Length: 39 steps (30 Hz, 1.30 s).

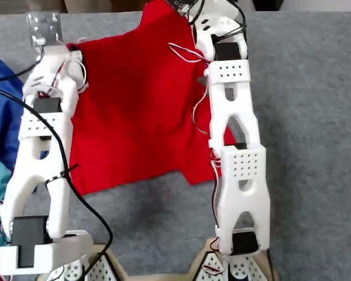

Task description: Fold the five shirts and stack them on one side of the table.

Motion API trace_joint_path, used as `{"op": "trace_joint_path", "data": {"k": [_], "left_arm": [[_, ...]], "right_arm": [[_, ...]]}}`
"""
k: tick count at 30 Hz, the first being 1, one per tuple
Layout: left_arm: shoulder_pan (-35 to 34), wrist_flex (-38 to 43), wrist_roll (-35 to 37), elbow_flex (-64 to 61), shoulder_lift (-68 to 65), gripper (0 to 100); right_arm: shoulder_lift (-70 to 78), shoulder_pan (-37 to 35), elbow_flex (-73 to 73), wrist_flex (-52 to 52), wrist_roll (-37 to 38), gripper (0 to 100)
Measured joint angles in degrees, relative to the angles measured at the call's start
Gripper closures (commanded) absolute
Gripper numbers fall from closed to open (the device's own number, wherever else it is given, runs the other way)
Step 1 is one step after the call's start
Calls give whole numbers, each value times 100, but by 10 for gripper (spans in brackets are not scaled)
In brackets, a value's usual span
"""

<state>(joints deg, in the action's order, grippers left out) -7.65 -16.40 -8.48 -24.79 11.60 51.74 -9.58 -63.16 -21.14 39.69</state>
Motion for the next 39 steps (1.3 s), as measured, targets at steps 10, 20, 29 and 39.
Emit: {"op": "trace_joint_path", "data": {"k": [10, 20, 29, 39], "left_arm": [[-316, 62, 0, -79, 0, 980], [-360, -1143, 0, -9, 0, 980], [-255, -3815, 0, 387, 0, 980], [26, -5231, 0, 387, 0, 980]], "right_arm": [[0, -26, -985, 132, 0, 993], [0, -18, -1477, -2084, 0, 993], [-9, 202, -2690, -5688, -642, 993], [-9, 554, -2971, -8018, -747, 993]]}}
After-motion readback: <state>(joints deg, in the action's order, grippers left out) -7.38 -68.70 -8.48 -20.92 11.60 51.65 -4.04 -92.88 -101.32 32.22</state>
